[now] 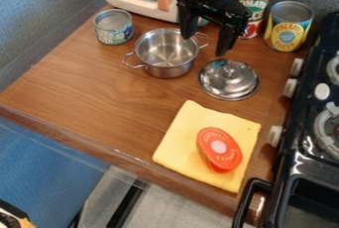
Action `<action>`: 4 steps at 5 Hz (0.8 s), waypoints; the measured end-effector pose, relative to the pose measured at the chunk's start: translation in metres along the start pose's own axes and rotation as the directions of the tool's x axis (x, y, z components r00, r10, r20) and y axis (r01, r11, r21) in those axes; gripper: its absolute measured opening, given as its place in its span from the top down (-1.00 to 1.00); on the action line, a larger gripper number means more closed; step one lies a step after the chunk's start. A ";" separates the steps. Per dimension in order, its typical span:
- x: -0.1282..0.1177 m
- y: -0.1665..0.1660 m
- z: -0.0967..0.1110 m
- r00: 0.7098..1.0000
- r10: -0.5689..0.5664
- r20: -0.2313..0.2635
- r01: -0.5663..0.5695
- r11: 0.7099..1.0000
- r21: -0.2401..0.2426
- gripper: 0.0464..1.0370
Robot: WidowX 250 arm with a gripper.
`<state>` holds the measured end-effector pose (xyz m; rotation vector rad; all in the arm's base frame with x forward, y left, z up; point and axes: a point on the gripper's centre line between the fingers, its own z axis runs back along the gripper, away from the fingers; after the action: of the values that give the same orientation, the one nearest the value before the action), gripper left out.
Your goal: Move the silver pot to the bottom left corner of the table
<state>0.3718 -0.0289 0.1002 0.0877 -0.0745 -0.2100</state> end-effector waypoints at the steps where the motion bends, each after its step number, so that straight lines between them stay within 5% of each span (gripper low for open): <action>1: -0.002 -0.002 -0.013 0.999 -0.002 -0.036 0.002 1.000 -0.007 -0.93; 4: 0.012 0.031 -0.021 0.995 0.087 -0.045 -0.087 0.996 0.002 -0.93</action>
<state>0.3912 0.0001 0.0828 0.0888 -0.0329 -0.1210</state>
